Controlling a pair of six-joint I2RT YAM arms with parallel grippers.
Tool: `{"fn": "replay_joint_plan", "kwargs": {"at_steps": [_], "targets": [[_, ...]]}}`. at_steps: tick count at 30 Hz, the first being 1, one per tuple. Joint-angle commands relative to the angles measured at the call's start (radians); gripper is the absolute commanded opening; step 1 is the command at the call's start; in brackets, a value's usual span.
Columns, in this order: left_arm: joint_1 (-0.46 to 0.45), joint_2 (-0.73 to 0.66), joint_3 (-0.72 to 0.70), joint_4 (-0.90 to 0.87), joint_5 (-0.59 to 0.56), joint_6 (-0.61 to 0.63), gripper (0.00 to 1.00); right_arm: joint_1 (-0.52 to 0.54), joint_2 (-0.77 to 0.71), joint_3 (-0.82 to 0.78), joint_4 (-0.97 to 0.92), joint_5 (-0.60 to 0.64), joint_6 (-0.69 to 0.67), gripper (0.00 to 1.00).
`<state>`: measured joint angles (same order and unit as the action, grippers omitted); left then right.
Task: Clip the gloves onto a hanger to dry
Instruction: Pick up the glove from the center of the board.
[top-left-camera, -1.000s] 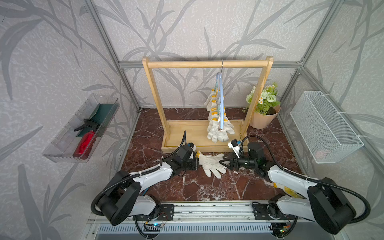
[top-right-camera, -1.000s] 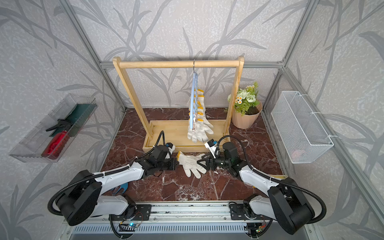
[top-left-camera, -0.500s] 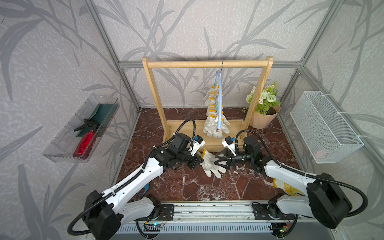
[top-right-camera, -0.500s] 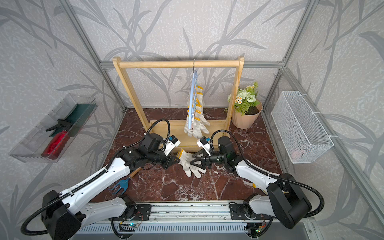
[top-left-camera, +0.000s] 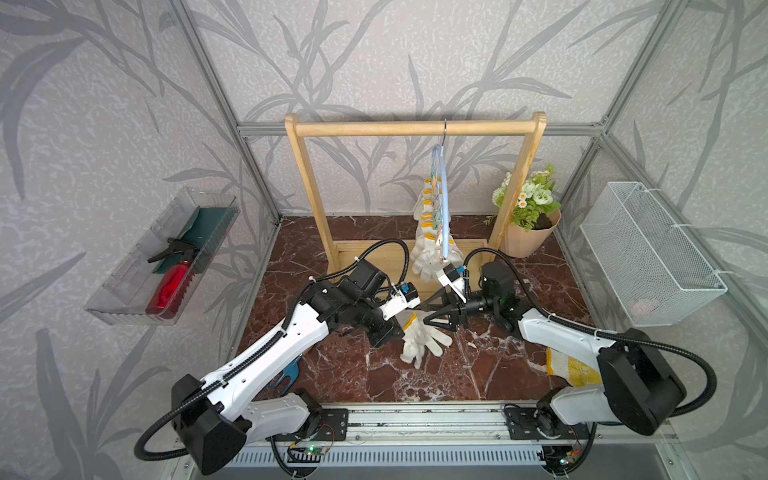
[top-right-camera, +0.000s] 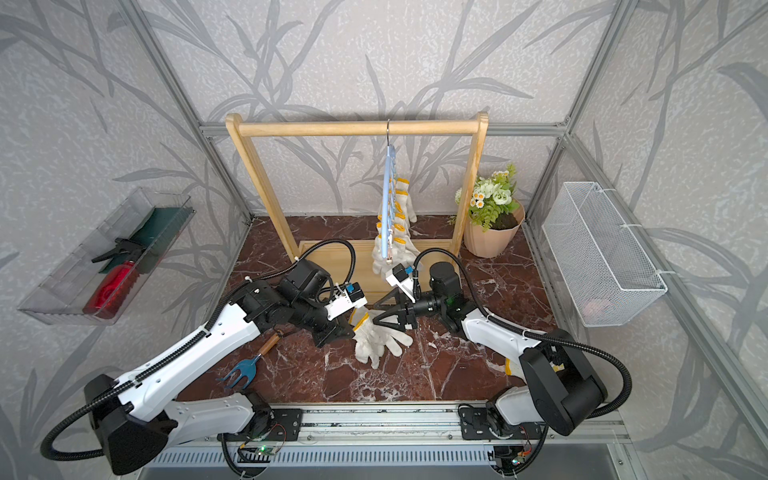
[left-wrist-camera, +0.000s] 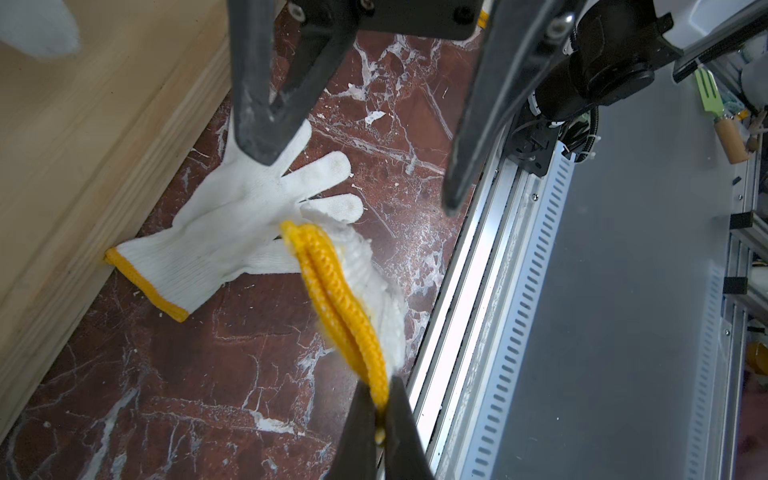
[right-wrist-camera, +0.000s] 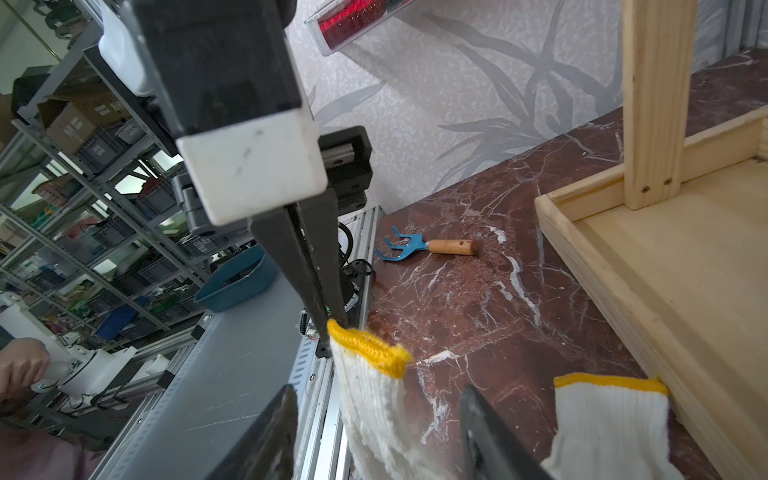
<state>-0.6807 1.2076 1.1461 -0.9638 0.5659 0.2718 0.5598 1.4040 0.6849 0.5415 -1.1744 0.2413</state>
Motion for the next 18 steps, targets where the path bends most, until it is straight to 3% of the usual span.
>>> {"fn": "replay_joint_plan", "kwargs": {"at_steps": [1,13,15,18], "targets": [[-0.004,0.002,0.049,-0.072,0.047,0.131,0.00,0.010,-0.004,-0.006,0.102,-0.050,0.042,0.61],[-0.004,0.018,0.090,-0.061,0.055,0.188,0.00,0.060,0.018,-0.005,0.105,-0.055,0.038,0.60],[-0.004,0.019,0.090,-0.052,0.053,0.185,0.00,0.065,0.017,-0.005,0.102,-0.056,0.036,0.54],[-0.005,0.026,0.096,-0.052,0.055,0.185,0.00,0.065,0.004,-0.009,0.096,-0.050,0.033,0.35]]}}
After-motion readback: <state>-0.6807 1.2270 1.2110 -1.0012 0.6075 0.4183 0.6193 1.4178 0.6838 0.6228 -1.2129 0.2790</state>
